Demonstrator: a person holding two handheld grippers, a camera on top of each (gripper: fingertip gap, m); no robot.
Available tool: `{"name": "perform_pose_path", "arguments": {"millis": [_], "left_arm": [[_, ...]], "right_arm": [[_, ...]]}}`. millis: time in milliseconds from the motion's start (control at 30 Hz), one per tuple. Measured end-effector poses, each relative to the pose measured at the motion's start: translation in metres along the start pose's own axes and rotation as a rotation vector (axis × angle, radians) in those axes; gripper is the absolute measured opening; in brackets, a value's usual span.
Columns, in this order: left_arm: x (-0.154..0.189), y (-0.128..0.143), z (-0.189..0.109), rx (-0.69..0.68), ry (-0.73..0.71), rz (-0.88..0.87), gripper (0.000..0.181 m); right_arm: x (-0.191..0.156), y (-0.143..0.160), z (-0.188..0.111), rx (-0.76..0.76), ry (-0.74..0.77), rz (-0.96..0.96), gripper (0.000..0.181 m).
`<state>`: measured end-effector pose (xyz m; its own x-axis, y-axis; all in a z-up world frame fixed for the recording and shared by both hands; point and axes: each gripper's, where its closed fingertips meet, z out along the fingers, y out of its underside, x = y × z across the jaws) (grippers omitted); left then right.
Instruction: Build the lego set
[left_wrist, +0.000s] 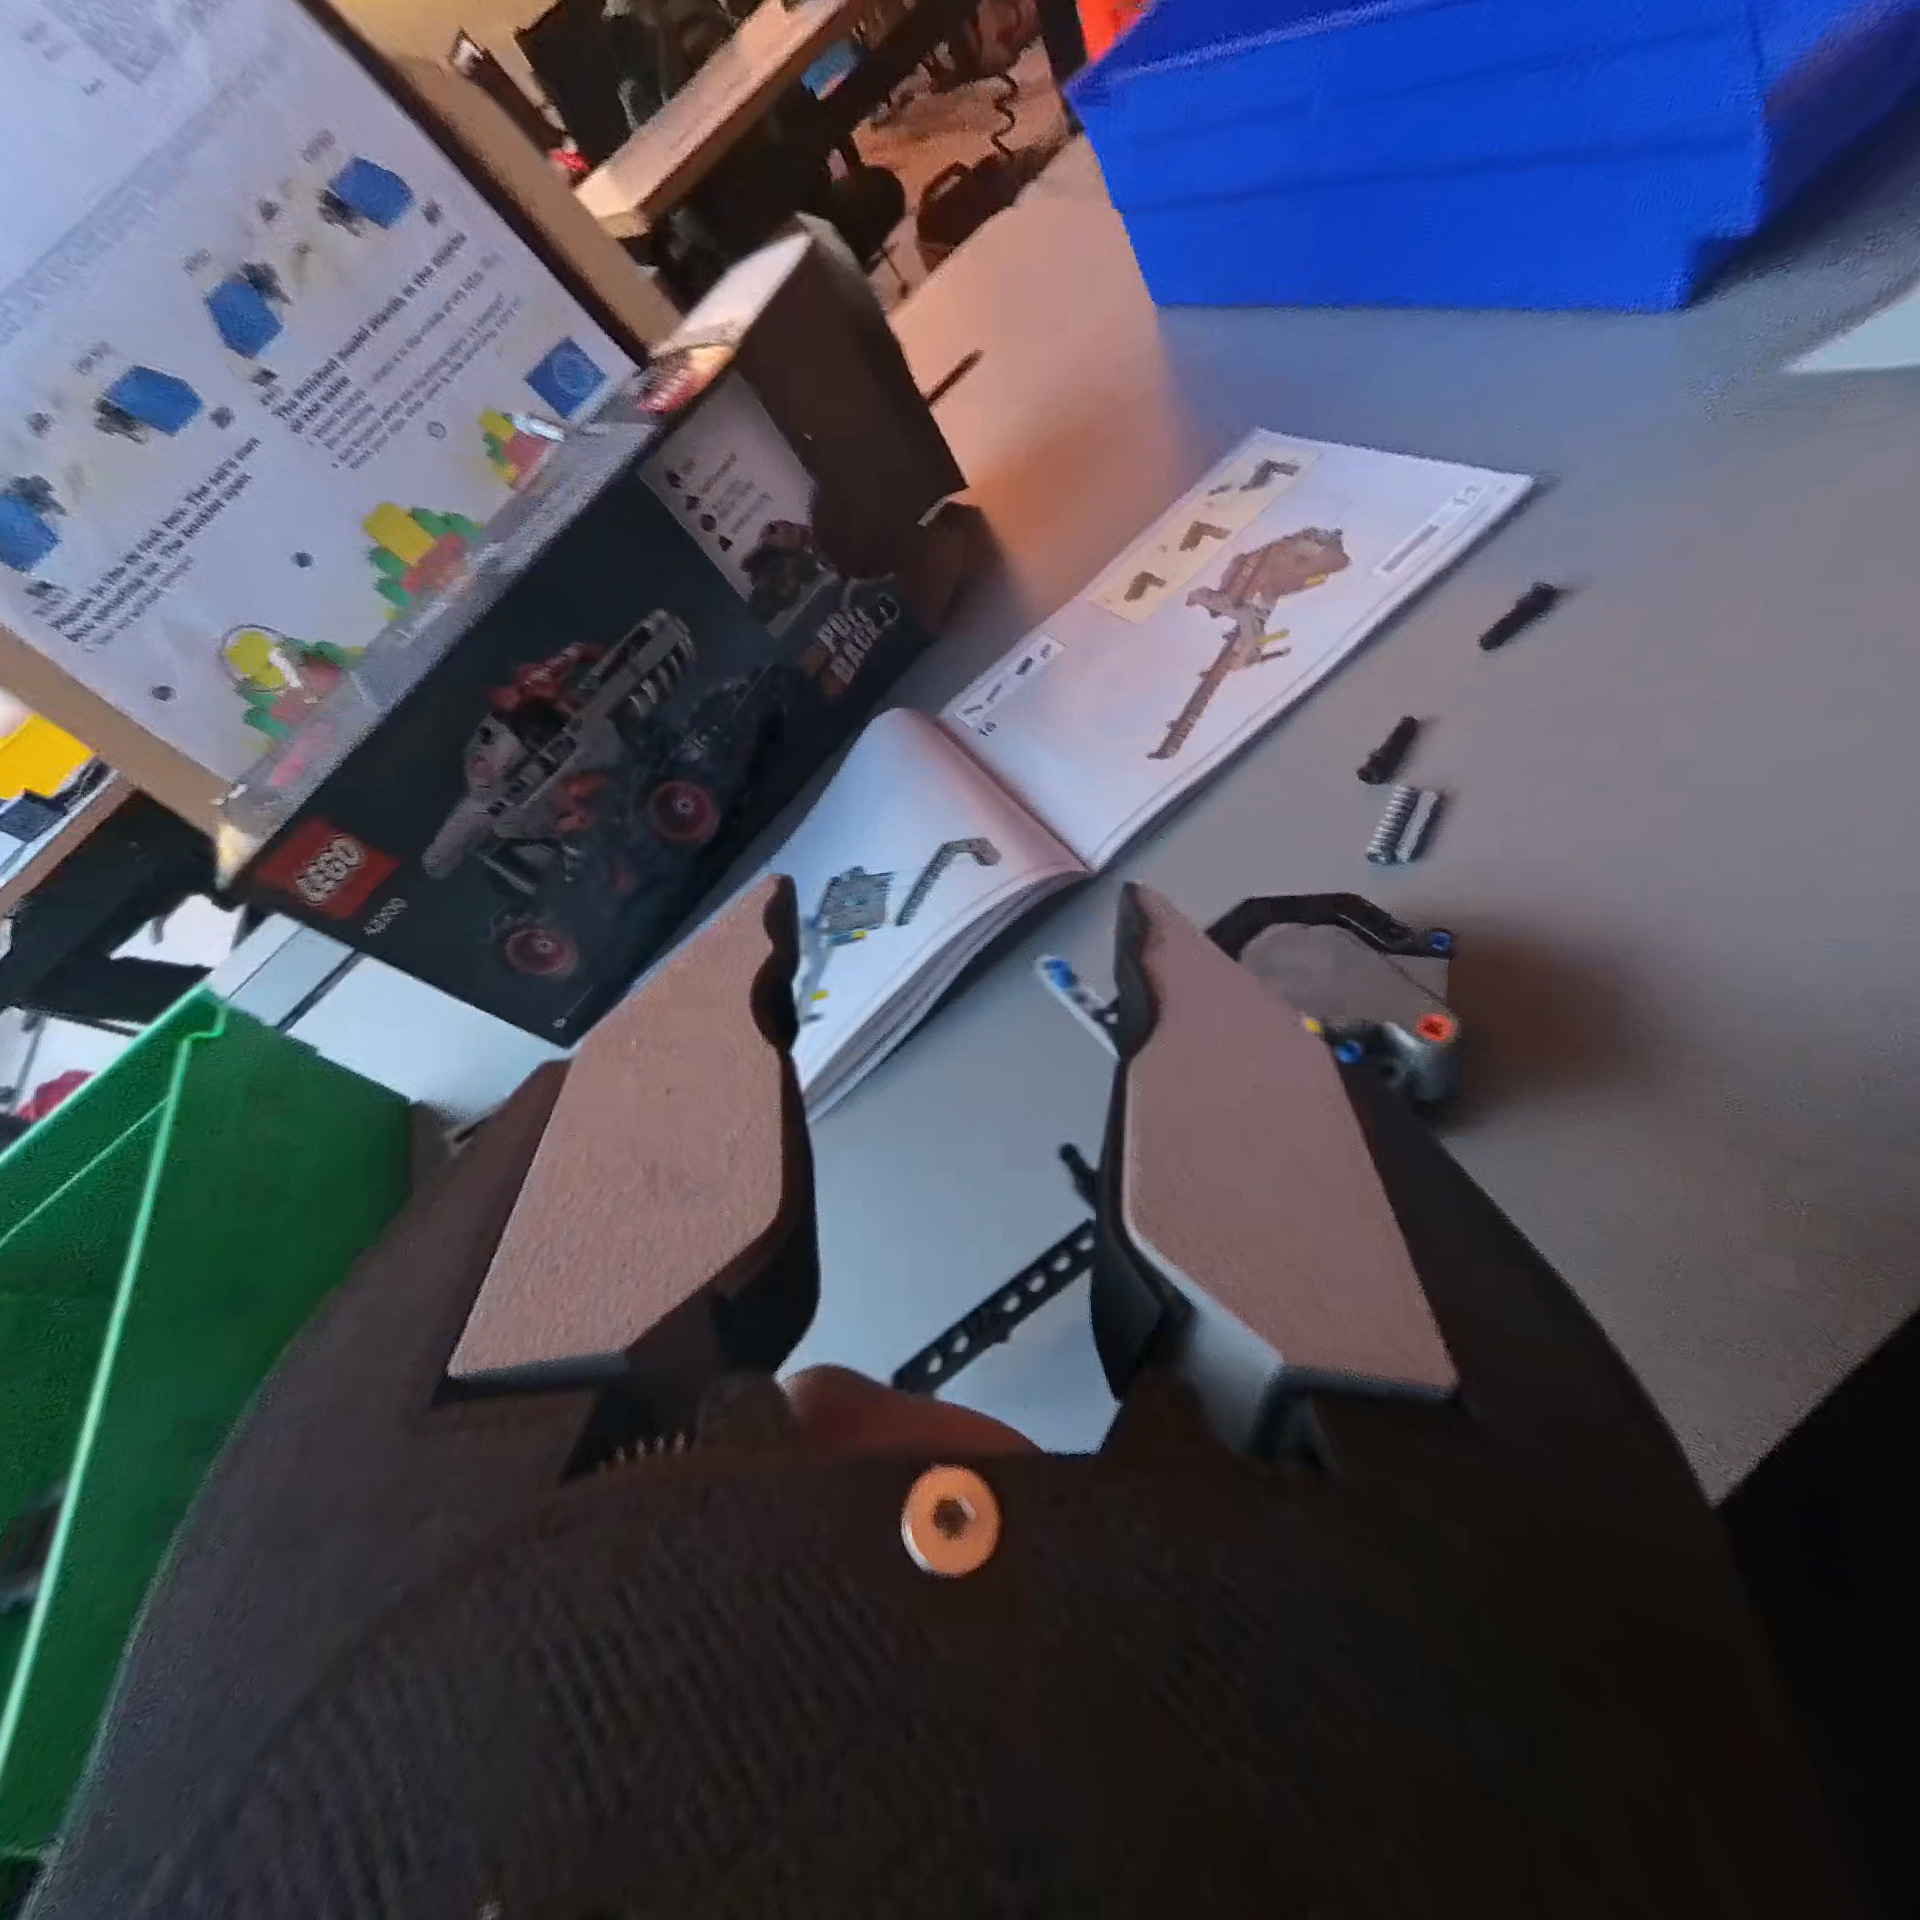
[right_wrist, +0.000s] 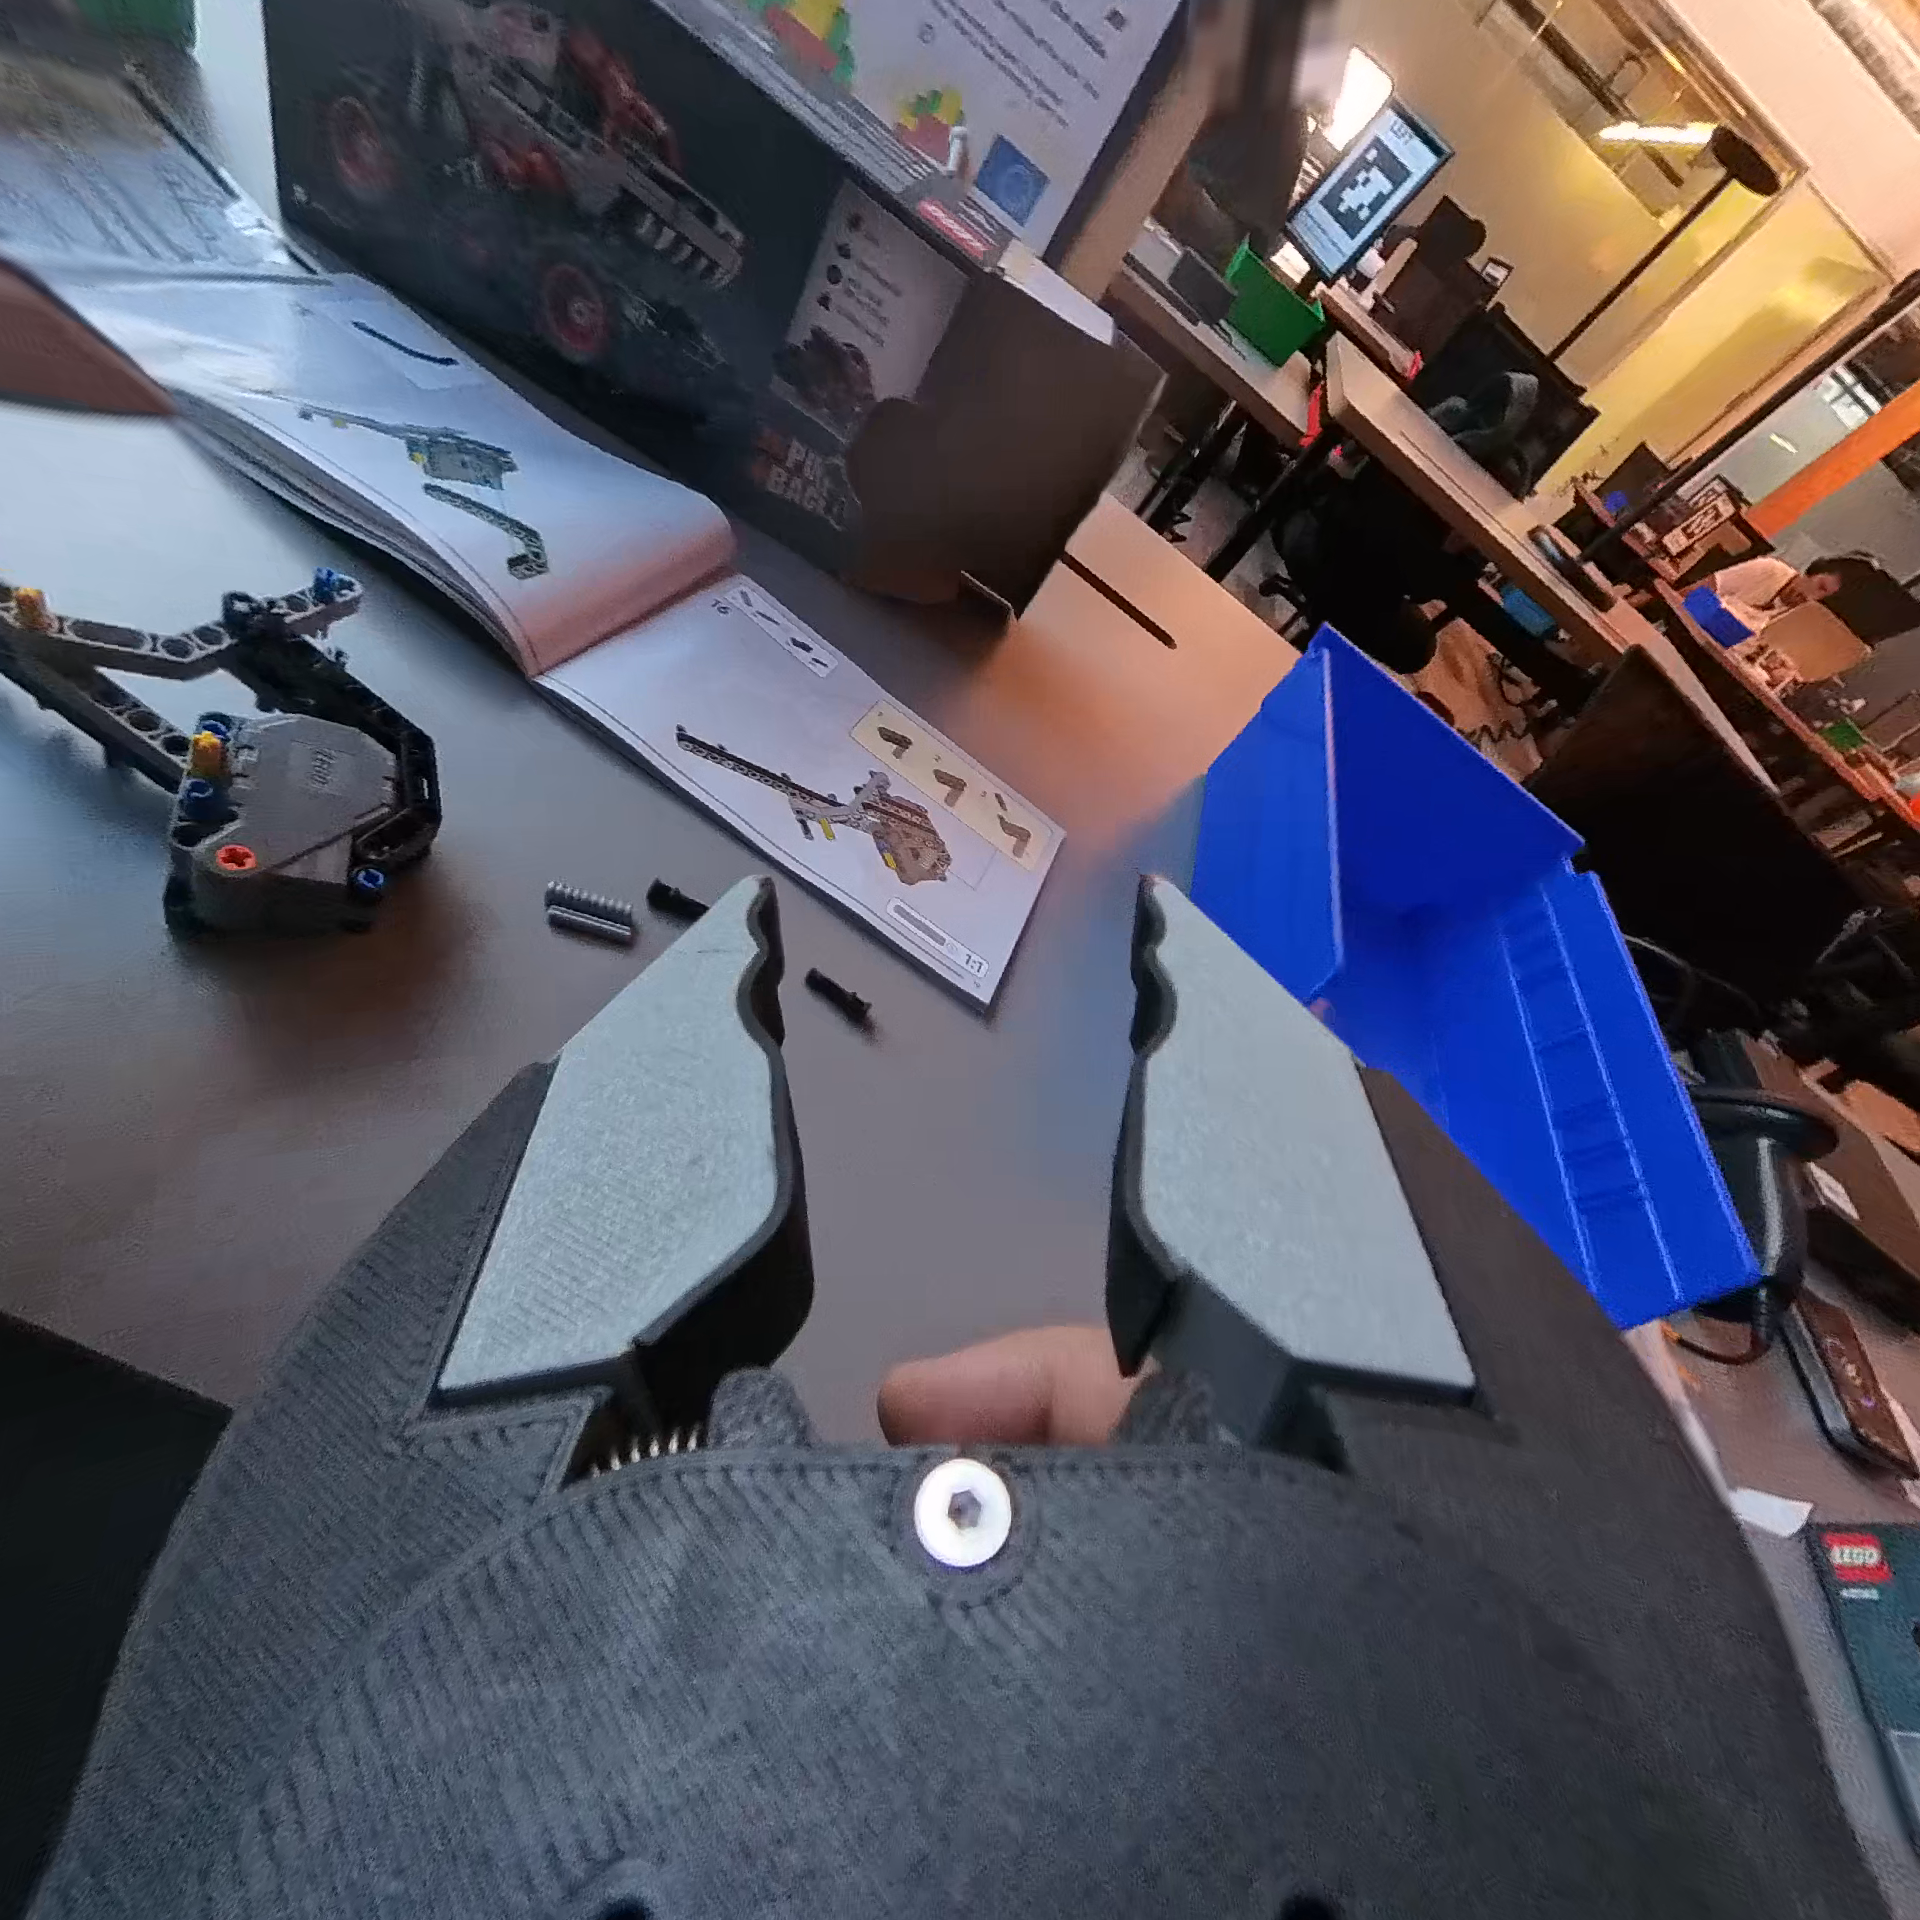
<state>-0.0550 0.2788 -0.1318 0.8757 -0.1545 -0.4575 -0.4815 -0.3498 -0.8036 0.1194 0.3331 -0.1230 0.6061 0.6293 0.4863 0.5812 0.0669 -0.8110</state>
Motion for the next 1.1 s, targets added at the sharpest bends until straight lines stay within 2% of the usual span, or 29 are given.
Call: {"name": "perform_pose_path", "arguments": {"millis": [33, 267, 500, 633, 800, 967, 1100], "left_arm": [[-0.01, -0.002, -0.004, 0.01, -0.016, -0.02, 0.06], [-0.085, 0.006, -0.039, 0.053, -0.147, -0.172, 0.061], [-0.127, 0.027, -0.071, 0.055, -0.242, -0.273, 0.061], [-0.136, 0.036, -0.087, 0.059, -0.261, -0.314, 0.064], [-0.143, 0.057, -0.098, 0.003, -0.297, -0.322, 0.066], [-0.141, 0.074, -0.105, -0.06, -0.286, -0.315, 0.068], [-0.139, 0.088, -0.105, -0.119, -0.272, -0.306, 0.072]], "right_arm": [[0.003, 0.0, -0.001, 0.005, -0.005, 0.019, 0.066], [0.007, -0.005, 0.001, 0.037, -0.074, 0.12, 0.066], [0.015, -0.022, 0.0, 0.11, -0.157, 0.245, 0.066], [0.028, -0.035, -0.004, 0.168, -0.206, 0.324, 0.067], [0.041, -0.032, 0.005, 0.163, -0.227, 0.359, 0.068], [0.034, -0.035, 0.015, 0.162, -0.268, 0.361, 0.067], [0.025, -0.028, 0.021, 0.1, -0.273, 0.322, 0.07]]}}
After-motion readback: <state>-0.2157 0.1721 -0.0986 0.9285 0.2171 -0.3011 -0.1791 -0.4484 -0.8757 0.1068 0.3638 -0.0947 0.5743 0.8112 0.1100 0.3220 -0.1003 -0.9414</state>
